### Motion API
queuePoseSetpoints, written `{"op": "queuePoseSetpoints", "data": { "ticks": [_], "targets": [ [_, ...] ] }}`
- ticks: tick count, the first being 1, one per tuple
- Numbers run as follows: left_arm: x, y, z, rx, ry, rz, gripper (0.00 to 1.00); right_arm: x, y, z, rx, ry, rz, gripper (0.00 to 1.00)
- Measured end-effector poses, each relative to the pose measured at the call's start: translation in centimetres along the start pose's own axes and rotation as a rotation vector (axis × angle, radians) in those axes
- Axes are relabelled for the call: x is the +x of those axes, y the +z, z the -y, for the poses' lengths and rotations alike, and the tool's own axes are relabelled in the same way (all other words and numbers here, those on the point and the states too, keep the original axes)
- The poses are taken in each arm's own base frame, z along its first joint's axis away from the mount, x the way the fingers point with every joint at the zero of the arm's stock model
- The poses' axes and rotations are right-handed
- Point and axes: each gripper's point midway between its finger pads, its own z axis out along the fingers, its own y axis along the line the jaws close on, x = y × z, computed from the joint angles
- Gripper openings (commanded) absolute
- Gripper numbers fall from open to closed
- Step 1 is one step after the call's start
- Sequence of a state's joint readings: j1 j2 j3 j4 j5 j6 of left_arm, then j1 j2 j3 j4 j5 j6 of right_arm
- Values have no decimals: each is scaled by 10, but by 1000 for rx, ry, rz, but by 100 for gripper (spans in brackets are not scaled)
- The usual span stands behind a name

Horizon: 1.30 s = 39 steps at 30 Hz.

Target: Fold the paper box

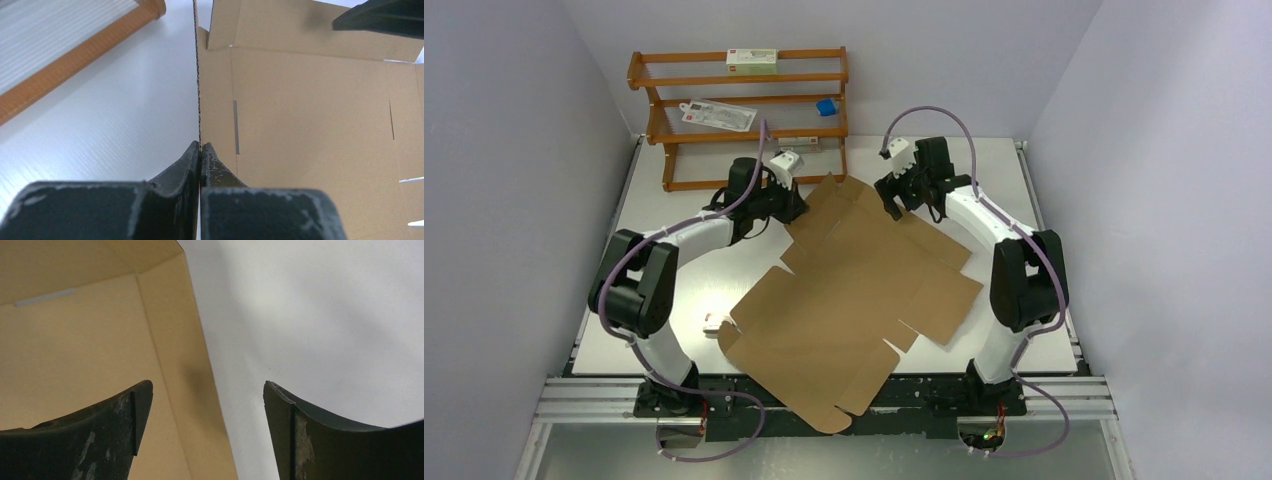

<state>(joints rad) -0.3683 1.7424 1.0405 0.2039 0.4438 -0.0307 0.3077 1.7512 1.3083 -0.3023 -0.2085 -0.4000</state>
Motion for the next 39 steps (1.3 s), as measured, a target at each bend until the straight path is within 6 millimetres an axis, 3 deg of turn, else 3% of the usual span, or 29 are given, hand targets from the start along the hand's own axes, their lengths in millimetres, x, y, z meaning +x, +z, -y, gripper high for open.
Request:
{"op": "queuePoseSetpoints", "data": {
  "ticks": [5, 9, 15, 19, 21, 31, 39],
  "targets": [
    [-16, -8, 4, 0, 26, 53, 5, 19, 11, 9, -37, 32, -39, 77],
    [-15, -11, 5, -1, 32, 67, 5, 28, 19, 7, -79, 49, -62, 69],
    [-10, -12, 2, -12, 30, 70, 5, 32, 23, -1, -151, 57, -77, 41],
    [-8, -14, 1, -17, 26, 79, 5, 27, 20, -8, -197, 47, -72, 16],
    [-8, -15, 1, -18, 26, 84, 6, 24, 18, -9, -211, 44, -69, 9],
    [-11, -14, 0, -20, 25, 141, 13, 6, 6, -14, -201, 4, -86, 0],
    [-10, -17, -7, -59, 23, 180, 22, -45, -27, -19, -55, -184, -30, 0]
  ]
}}
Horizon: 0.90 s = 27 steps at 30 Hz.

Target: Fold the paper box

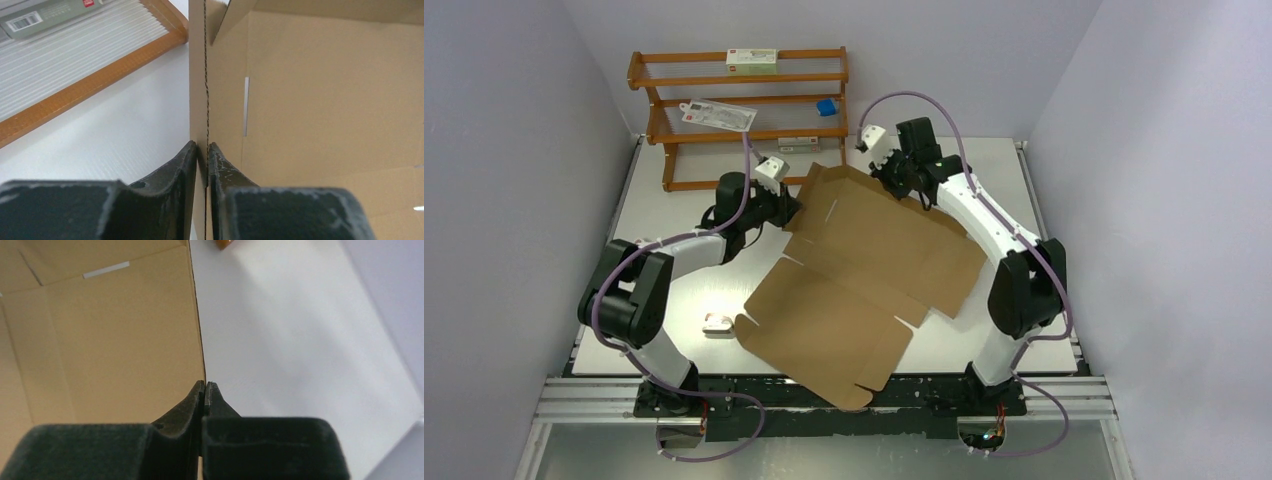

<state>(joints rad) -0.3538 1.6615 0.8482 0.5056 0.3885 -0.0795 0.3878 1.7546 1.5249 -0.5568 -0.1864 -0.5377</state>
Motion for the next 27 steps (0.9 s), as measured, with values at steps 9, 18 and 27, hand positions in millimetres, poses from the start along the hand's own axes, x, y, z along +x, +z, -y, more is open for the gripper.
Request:
{"op": "queuePoseSetpoints", "data": {
  "ticks": [9, 18, 27],
  "targets": [
    [0, -10, -26, -100, -52, 32, 38, -55, -42, -12, 88, -182, 117, 0],
    [5, -12, -37, -130, -142, 36, 59, -65, -57, -29, 116, -284, 173, 0],
    [31, -17, -28, -118, -292, 4, 71, -67, -54, -38, 135, -343, 180, 0]
  ]
}}
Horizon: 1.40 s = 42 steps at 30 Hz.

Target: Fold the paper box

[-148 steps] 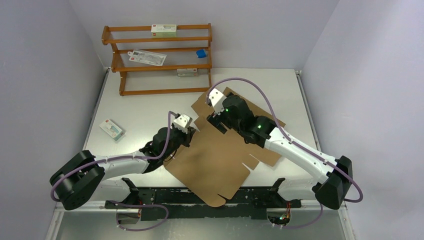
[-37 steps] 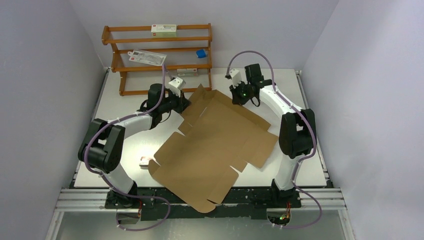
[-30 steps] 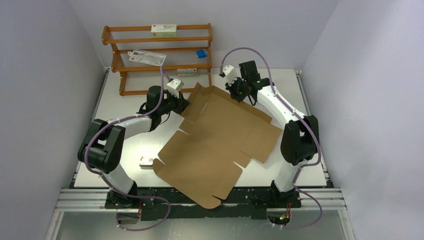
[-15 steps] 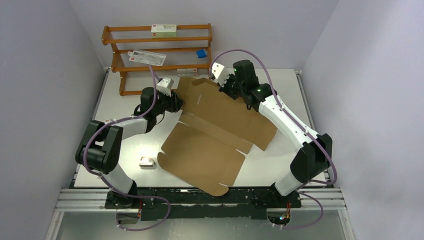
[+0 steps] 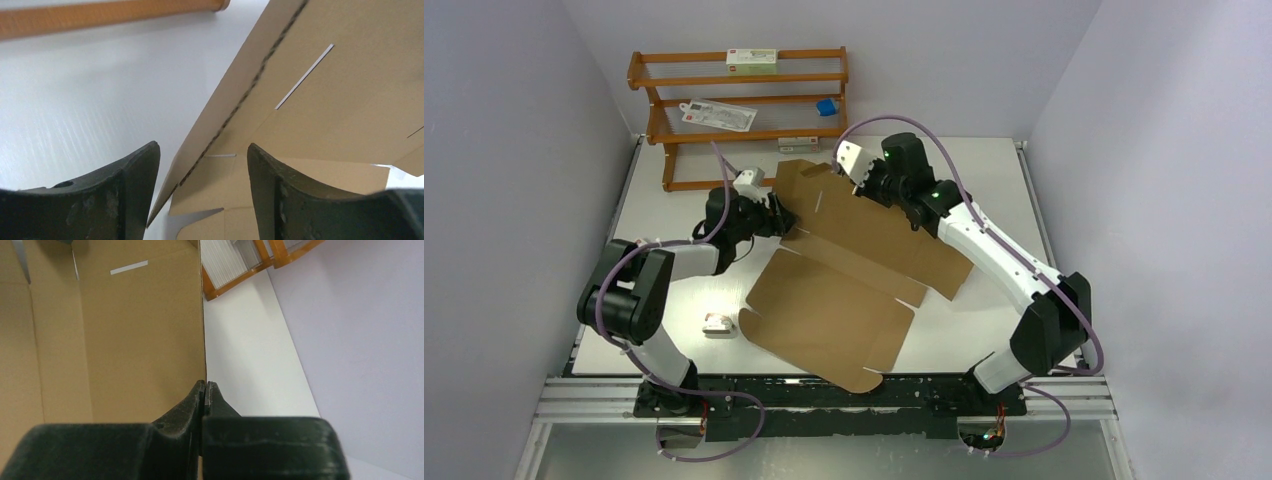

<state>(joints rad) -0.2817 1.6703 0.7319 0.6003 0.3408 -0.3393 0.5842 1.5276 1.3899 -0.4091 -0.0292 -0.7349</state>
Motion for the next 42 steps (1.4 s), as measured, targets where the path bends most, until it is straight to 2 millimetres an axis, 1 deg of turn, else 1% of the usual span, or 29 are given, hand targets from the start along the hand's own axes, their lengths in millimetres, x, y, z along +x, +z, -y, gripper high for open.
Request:
{"op": "queuePoseSetpoints", "data": {
  "ticks": [5, 10, 12, 16, 20, 24, 27, 30, 36, 42],
  "targets": [
    [23, -9, -8, -29, -104, -30, 74, 4, -1, -4, 3, -13, -3, 0],
    [36, -13, -14, -45, -187, -37, 74, 6, -4, -6, 9, -14, 4, 0],
    [41, -14, -14, -31, -218, -36, 72, 5, -5, -6, 13, -15, 9, 0],
    [57, -13, -5, 37, -290, -50, 68, 5, -7, -6, 18, -15, 16, 0],
    [71, -13, 2, 96, -348, -62, 60, 6, -6, -7, 18, -15, 17, 0],
    [73, -17, 9, 146, -376, -40, 49, 7, -5, -9, 20, -16, 14, 0],
    [70, -21, 13, 170, -375, -15, 42, 8, -5, -8, 26, -17, 7, 0],
    [66, -24, 16, 182, -364, 8, 40, 9, -6, -7, 32, -17, 4, 0],
    [59, -31, 20, 194, -316, 38, 40, 8, -6, -4, 49, -19, 0, 0],
    [51, -32, 32, 196, -164, 72, 42, 8, -7, -2, 73, -35, -12, 0]
  ]
}}
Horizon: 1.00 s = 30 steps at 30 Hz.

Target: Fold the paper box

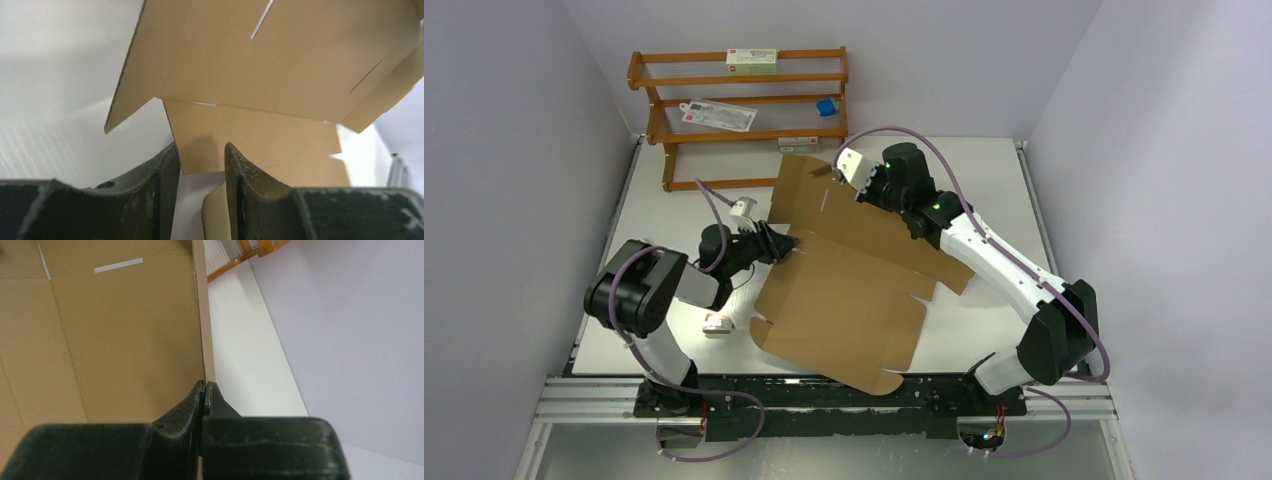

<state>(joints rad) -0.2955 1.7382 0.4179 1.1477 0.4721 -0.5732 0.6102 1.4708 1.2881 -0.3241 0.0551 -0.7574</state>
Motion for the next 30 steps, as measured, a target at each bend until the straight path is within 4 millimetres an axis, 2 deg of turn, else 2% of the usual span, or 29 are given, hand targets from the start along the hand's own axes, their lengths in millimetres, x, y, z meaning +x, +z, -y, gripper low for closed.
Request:
{"op": "queuePoseSetpoints", "data": {
  "ticks": [6, 10, 12, 16, 22, 27, 30],
  "targets": [
    [6, 1, 11, -53, 190, -18, 38, 1, 0, 3, 16, -15, -10, 0],
    [12, 2, 4, -104, 212, -30, 35, 0, -1, 2, 17, -18, -8, 0],
    [15, 3, 0, -117, 195, -29, 37, -1, 0, 1, 14, -18, -7, 0],
    [32, 7, -8, -120, 118, -36, 46, -2, 1, -2, 9, -18, -2, 0],
    [46, 4, -8, -111, -46, -8, 54, 11, 6, -25, -37, -18, -5, 0],
    [42, 6, -6, -109, -111, 18, 50, 13, 0, -29, -37, -8, 14, 0],
    [41, 10, -9, -113, -126, 25, 40, 9, -4, -27, -25, 0, 37, 0]
  ]
}}
